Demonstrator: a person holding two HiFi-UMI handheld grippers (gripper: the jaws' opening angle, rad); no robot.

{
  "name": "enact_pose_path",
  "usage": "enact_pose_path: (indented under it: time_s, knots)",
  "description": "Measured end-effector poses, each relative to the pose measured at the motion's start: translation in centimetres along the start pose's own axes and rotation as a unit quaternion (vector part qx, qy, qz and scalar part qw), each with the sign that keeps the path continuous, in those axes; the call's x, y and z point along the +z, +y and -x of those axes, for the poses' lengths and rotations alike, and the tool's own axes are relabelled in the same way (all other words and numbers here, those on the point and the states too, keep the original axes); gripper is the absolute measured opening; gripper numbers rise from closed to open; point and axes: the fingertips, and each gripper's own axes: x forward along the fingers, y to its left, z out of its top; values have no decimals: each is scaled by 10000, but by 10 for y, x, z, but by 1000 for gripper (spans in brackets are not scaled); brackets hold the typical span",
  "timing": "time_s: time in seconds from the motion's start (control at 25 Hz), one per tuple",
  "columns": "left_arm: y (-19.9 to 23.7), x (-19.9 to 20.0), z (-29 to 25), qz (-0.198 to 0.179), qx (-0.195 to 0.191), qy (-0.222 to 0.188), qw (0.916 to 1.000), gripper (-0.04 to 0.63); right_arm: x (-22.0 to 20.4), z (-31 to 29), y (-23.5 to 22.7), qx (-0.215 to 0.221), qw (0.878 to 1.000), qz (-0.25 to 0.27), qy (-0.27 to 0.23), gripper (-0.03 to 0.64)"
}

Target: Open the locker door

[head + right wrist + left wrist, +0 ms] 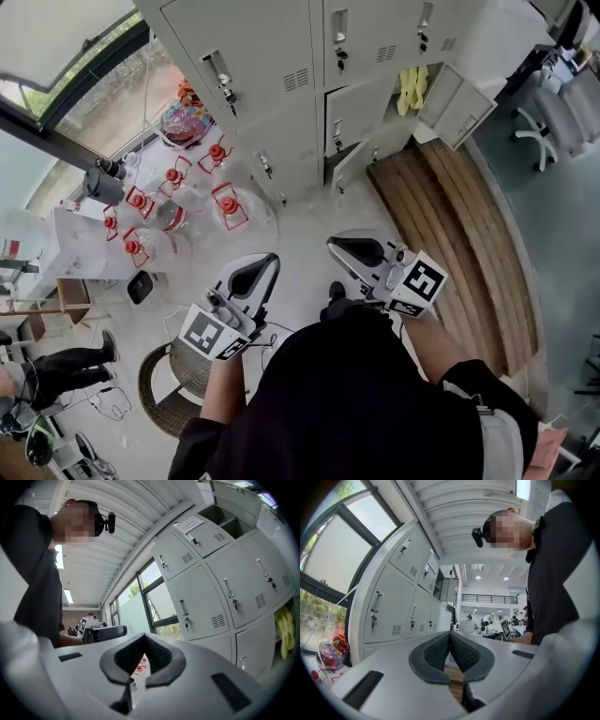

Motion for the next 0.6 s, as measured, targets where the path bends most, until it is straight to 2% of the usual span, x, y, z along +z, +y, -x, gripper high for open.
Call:
enact_pose_path:
  time_s: [0.2, 0.4, 0.6]
  knots:
    - [9, -1, -43, -1, 112, 216, 9997, 11, 6, 1, -37, 430, 9990, -38, -63, 9]
    - [23, -1, -57, -319, 274, 536, 9977, 11, 1, -6, -56, 809, 9966, -84, -99, 9]
    - [47, 13, -58, -178, 392, 356, 9984, 11, 3, -13, -68, 877, 9961, -76, -83, 9]
